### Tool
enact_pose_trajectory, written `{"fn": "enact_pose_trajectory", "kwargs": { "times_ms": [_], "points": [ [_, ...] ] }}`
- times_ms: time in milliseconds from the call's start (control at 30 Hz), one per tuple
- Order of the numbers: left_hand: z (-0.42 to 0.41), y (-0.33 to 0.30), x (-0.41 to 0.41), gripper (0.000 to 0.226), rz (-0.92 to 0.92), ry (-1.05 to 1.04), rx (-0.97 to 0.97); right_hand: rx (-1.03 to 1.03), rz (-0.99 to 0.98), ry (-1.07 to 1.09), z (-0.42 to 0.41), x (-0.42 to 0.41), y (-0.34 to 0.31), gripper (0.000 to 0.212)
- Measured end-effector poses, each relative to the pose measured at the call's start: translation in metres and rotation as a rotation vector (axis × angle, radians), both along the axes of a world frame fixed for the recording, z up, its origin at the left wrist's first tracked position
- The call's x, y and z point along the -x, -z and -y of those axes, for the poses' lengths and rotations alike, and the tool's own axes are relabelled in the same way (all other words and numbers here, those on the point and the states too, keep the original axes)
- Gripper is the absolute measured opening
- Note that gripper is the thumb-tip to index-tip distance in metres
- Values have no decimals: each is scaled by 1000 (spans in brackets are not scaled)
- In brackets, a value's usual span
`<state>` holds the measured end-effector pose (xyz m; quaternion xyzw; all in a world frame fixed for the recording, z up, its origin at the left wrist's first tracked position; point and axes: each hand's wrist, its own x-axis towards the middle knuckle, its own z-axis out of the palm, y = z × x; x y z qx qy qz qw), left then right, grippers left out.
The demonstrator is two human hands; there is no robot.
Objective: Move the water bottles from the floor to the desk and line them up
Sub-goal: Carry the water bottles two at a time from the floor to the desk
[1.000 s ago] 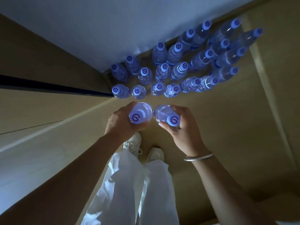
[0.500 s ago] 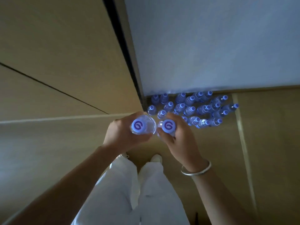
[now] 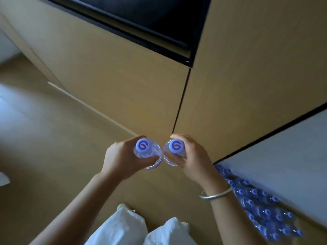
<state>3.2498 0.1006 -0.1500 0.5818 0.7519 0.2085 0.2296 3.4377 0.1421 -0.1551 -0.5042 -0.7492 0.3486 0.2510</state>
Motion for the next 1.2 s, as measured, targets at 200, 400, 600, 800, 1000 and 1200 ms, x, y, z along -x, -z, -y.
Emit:
{"fn": "enact_pose_trajectory", "kwargs": {
  "times_ms": [200,400,600,800,1000,1200],
  "points": [
    [15,-16,140,45,-76,-242,-19,20,10,-65,-11,152,-8,63],
    [30,-27,252,33,-54,-503,-60,53,-24,-272,-25,279,-13,48],
    [28,-30,334,38,-62,-715,-102,39,-100,-421,-56,385,-17,50],
    [-14,-28,416,59,-71,-882,-177,2,-111,-564,-115,487,-24,36],
    [-65,-42,489,63,-131,-1065,-191,-58,-57,-756,-185,586,-43,52],
    [-92,-49,552,68,-219,-1181,-163,-58,-78,-873,-222,673,-46,44]
  ]
}}
